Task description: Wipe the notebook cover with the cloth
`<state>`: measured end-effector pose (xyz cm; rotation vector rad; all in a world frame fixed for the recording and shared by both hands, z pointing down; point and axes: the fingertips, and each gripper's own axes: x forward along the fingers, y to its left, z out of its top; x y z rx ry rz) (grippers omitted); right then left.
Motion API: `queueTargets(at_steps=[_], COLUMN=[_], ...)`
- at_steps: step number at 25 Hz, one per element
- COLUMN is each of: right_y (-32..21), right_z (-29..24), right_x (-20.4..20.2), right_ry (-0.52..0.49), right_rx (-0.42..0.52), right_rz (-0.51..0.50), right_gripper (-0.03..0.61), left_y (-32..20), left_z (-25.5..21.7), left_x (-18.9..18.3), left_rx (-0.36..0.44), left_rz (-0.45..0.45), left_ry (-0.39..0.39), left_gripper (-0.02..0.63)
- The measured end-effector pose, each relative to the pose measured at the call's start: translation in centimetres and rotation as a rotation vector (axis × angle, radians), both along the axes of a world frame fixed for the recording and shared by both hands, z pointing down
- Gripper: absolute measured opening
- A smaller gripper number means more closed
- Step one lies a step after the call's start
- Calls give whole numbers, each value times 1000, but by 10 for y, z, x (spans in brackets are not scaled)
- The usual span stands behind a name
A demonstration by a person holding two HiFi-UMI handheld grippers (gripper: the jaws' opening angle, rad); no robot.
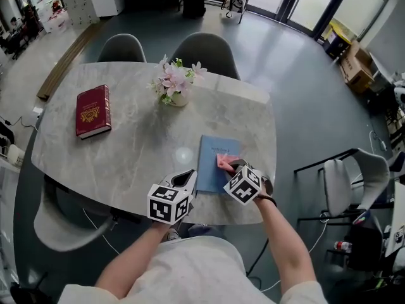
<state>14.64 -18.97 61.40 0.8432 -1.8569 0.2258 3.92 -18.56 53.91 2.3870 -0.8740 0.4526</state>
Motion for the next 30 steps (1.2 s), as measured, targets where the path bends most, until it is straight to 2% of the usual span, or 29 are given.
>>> queueTargets(at_steps=[20, 30], right_y=[80, 105], right_z=[0, -9], right_x=[-16, -23], right_ry=[-76, -86], right_rx=[-45, -58], right_rz=[50, 23], right_gripper=[15, 15], left_y=[38, 45], left_z=[0, 0], left_x=[3, 0], left_rx=[-5, -9], left_rz=[69, 75], left_ry=[19, 25], left_gripper=[8, 8])
